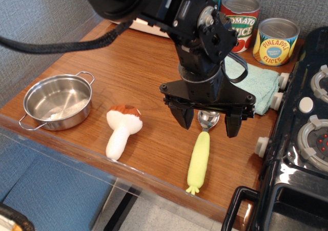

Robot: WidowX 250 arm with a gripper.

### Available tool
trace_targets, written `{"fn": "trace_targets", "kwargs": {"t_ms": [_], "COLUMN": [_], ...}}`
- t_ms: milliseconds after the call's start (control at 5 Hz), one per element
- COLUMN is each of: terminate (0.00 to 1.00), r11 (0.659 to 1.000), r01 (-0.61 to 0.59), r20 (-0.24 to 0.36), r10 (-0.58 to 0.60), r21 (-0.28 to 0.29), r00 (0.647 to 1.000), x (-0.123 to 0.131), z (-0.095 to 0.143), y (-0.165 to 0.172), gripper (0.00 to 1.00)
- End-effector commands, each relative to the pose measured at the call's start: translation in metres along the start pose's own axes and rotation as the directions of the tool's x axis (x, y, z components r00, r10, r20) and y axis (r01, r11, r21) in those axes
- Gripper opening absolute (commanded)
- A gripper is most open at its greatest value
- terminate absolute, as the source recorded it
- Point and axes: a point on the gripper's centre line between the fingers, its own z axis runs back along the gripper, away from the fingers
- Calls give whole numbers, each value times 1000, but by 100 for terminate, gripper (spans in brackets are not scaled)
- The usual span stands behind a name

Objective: Put the mushroom on the blue towel

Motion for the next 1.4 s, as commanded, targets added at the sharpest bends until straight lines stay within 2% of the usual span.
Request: {"fn": "trace_targets", "kwargs": {"t_ms": [0, 200, 400, 600, 800, 1200], "terminate": [0, 0, 0, 0, 0, 0], "r11": [1000, 999, 997, 992, 979, 955], "r01": [0, -42, -74, -97, -91, -27], "r20": [0, 13, 26, -44, -124, -182], "r10": [0, 43, 75, 101, 114, 84], "r21": [0, -33, -30, 86, 182, 296], "r00": [1000, 999, 997, 994, 986, 980], "x": [0, -1, -12, -23, -26, -36], "z": [0, 20, 47, 58, 29, -21], "y": [0, 16, 42, 80, 105, 130], "gripper": [100, 100, 100, 100, 100, 100]}}
